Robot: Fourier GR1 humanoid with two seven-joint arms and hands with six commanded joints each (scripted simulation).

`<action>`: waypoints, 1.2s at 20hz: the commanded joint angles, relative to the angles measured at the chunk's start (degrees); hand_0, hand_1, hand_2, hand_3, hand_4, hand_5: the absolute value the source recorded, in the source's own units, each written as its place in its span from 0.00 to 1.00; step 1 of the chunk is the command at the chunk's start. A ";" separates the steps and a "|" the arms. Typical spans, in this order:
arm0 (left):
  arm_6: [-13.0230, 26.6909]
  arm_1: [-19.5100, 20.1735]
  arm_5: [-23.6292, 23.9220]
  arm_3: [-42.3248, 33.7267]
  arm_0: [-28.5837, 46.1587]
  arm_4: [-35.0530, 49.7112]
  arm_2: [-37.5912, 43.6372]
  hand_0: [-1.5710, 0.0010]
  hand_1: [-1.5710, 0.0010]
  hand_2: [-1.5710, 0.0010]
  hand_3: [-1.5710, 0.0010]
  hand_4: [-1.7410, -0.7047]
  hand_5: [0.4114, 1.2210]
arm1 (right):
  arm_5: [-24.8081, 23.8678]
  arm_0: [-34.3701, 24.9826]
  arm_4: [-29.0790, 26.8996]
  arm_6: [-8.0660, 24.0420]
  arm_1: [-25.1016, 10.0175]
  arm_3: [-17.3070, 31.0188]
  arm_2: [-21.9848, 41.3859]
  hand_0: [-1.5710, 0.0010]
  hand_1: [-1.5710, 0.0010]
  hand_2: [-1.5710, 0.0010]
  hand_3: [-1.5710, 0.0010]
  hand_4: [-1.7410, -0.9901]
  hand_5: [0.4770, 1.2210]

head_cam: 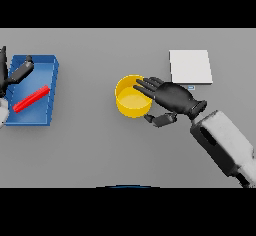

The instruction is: Pick up the red beaker and tilt it to pour out 1 green nut into yellow bowl. Pick up the yellow bowl and place it on the metallic measuring scale.

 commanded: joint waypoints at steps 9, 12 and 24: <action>-0.79 0.81 -0.15 -0.50 1.25 0.70 0.54 1.00 1.00 1.00 1.00 0.97 0.35 | 6.42 -8.87 4.37 -2.59 2.34 10.08 7.26 1.00 1.00 1.00 1.00 0.68 0.33; -0.89 1.02 -0.11 -0.44 0.99 0.38 0.42 1.00 1.00 1.00 1.00 0.96 0.36 | 7.57 -12.08 5.33 -2.41 4.07 13.17 8.79 1.00 1.00 1.00 1.00 0.65 0.34; -1.43 1.56 0.05 -0.29 1.37 0.62 0.96 1.00 1.00 1.00 1.00 0.96 0.36 | 11.11 -15.66 6.07 -1.52 7.17 21.23 10.83 1.00 1.00 0.98 0.95 0.60 0.38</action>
